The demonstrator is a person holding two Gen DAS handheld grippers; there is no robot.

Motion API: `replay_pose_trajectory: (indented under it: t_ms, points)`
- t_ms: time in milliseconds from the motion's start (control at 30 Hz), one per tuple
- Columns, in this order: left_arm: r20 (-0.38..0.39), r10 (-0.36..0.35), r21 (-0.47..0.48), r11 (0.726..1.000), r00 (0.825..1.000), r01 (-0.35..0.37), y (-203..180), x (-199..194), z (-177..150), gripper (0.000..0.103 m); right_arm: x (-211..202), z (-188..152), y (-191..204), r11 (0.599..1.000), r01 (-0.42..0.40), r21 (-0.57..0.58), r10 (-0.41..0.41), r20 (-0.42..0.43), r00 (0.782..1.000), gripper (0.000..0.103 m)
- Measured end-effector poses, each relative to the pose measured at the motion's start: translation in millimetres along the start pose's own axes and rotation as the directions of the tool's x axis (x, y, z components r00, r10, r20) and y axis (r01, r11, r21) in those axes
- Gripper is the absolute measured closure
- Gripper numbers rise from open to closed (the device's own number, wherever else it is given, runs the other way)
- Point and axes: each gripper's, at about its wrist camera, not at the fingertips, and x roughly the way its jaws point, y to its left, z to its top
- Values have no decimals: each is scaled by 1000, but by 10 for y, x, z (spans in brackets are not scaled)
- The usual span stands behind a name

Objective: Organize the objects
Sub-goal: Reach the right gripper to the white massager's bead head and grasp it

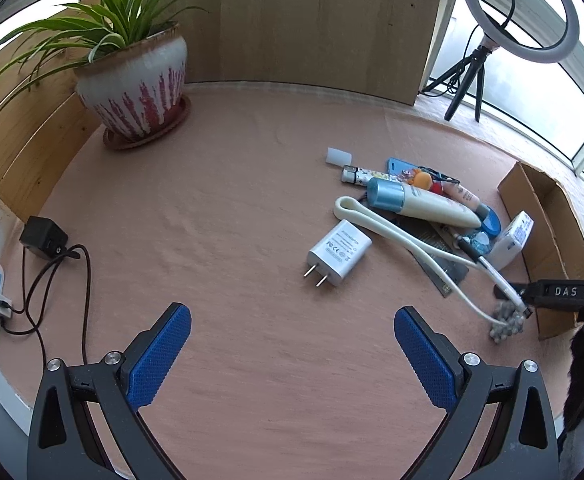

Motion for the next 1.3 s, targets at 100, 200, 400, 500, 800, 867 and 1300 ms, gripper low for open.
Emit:
replay_pose_trajectory:
  t_ms: [100, 200, 400, 500, 800, 867, 1300]
  points:
    - [-1, 2, -5, 1000, 1000, -2, 12, 15, 4, 0, 127, -95, 34, 994, -101, 53, 104, -64, 993, 75]
    - [1, 8, -14, 1000, 1000, -8, 57, 15, 19, 0, 209, -215, 246, 989, -149, 21, 151, -97, 984, 75]
    - [0, 30, -47, 998, 1000, -30, 216, 23, 59, 0, 257, -472, 700, 968, -240, -70, 227, -159, 961, 75]
    - [-3, 37, -56, 998, 999, -38, 274, 27, 46, 0, 242, -504, 781, 956, -281, -89, 261, -188, 947, 75]
    - [-64, -19, -22, 1000, 998, 18, 127, 139, -113, 0, -20, -406, 672, 974, 13, -227, -19, -25, 1000, 75]
    - [-86, -64, -23, 998, 994, 62, 53, 178, -150, 0, -30, -404, 679, 970, 17, -241, -24, -24, 999, 75]
    - [-142, -182, -1, 983, 973, 184, -453, 321, -238, 18, 26, -442, 675, 950, 5, -313, -24, -57, 998, 78]
